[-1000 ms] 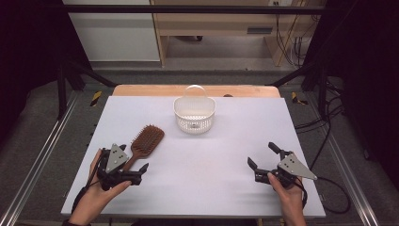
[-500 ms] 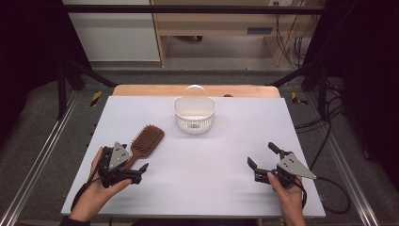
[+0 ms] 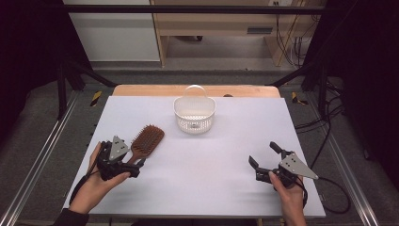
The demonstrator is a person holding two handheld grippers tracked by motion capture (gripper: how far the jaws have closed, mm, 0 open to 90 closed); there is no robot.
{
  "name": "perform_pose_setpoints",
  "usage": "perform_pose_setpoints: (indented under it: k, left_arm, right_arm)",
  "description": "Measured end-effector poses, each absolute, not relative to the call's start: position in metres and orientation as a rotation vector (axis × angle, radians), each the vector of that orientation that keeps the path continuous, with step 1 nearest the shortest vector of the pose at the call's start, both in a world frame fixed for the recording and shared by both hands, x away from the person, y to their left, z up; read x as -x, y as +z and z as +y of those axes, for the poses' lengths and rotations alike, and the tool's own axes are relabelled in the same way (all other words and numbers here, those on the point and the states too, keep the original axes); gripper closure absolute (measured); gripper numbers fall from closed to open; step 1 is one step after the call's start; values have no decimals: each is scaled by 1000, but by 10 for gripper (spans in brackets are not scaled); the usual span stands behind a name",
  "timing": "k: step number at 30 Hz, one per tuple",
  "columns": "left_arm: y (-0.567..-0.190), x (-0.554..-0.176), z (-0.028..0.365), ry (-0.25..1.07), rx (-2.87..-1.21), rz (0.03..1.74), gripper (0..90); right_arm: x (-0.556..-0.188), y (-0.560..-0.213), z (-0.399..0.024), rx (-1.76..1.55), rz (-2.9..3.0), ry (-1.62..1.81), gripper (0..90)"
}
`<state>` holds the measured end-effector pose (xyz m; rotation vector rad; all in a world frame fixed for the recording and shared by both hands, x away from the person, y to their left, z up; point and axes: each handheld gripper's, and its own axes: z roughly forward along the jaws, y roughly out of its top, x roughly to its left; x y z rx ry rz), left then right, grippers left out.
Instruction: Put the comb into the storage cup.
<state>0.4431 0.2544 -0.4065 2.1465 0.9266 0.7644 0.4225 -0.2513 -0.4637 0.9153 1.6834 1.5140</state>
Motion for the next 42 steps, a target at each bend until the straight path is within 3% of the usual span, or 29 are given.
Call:
perform_pose_setpoints:
  k: [18,42]
  left_arm:
    - [-404,-473,260,750,-2171,1062,50]
    - [-405,-479,257,750,-2192,1094,51]
  right_arm:
    - [-422,-463,-248,-899,1696,1505,61]
    - [-422,-462,-249,-897,1694,1515,60]
